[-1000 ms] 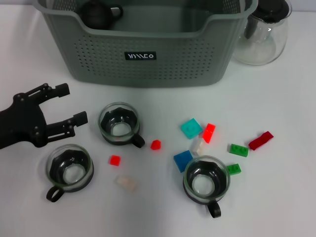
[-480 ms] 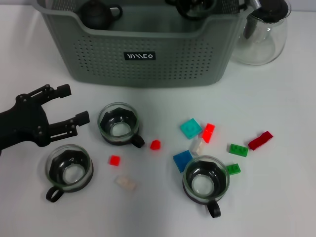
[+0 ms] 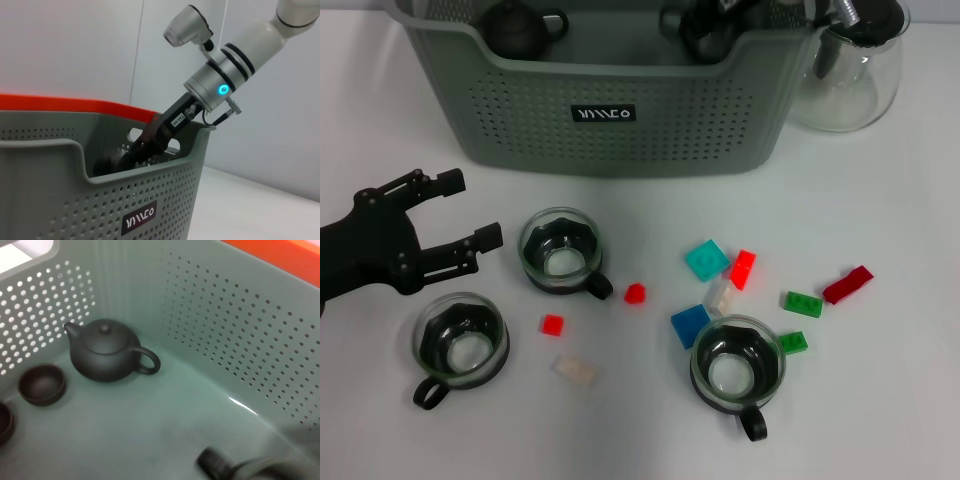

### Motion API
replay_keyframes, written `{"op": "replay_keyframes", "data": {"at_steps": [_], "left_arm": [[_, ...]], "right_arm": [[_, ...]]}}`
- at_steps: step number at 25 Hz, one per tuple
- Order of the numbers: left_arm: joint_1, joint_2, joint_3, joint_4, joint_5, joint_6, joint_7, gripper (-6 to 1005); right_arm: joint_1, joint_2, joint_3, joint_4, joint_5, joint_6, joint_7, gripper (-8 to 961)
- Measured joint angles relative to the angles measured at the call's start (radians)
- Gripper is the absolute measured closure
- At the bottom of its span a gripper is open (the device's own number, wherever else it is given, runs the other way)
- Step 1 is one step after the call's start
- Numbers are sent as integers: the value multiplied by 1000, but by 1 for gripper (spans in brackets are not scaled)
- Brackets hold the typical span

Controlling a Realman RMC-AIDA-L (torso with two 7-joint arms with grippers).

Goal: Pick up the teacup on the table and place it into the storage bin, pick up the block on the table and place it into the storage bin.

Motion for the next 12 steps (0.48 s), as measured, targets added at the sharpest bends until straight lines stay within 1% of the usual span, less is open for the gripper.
{"op": "replay_keyframes", "data": {"at_steps": [3,5,7,9,11,12], "left_arm": [[3,0,-1,0,-2,0,0,140],[5,0,-2,0,-2,0,0,140],[7,0,-2,1,-4,1,0,139],[7,0,-3,1,-5,1,0,139],[8,0,-4,1,-6,1,0,139],[8,1,-5,1,-7,1,0,139]], "right_arm": [[-24,-1,23,-52,9,2,-2,822],[-66,5,47,-148,33,3,-8,779],[-144,14,61,-311,117,3,-35,737],[-231,17,64,-460,268,0,-111,695],[-338,12,65,-597,503,-39,-267,652],[-402,6,66,-658,655,-87,-366,631]]}}
